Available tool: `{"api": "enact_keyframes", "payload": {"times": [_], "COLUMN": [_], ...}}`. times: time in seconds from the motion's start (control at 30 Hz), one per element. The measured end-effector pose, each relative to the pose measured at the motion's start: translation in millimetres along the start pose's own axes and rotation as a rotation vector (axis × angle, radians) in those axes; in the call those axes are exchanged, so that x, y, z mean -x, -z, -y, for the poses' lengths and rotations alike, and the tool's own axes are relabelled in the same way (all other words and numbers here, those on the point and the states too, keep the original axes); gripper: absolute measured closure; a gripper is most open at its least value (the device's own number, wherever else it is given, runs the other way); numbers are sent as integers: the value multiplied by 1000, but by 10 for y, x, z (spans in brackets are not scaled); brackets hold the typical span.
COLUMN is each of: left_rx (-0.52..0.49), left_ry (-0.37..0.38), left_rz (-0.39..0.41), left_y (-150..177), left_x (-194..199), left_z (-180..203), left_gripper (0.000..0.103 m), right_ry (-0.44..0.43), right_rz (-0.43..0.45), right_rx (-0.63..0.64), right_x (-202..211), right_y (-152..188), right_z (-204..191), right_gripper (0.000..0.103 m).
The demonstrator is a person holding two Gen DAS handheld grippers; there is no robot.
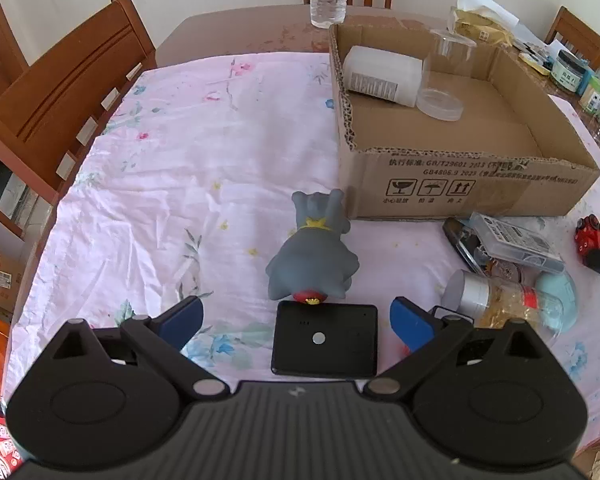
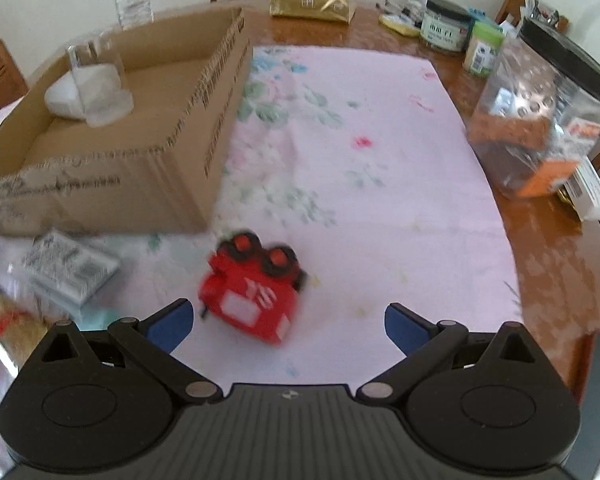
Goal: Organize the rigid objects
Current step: 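Grasp the black square pad with the left tool while the right tool grasps the red train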
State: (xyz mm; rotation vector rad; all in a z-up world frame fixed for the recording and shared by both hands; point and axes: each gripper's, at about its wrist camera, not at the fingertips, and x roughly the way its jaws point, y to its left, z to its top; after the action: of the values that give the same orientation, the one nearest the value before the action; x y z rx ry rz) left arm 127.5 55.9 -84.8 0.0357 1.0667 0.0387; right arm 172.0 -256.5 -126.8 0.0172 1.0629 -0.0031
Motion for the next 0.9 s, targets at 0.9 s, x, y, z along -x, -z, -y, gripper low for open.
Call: {"api": "enact_keyframes", "payload": {"times": [0.9], "left_rx": [-62], "left_ry": [51], "left_rz": [-38], "left_y": [302], "left_x": [-377], "left_z": [-144], "left_gripper": [3], "right_ry": [58], "right_rz": [58], "right_rx": [-22], "right_x": [-206], "right_y": [-20], "right_z": [-20], "right_gripper": [0]}}
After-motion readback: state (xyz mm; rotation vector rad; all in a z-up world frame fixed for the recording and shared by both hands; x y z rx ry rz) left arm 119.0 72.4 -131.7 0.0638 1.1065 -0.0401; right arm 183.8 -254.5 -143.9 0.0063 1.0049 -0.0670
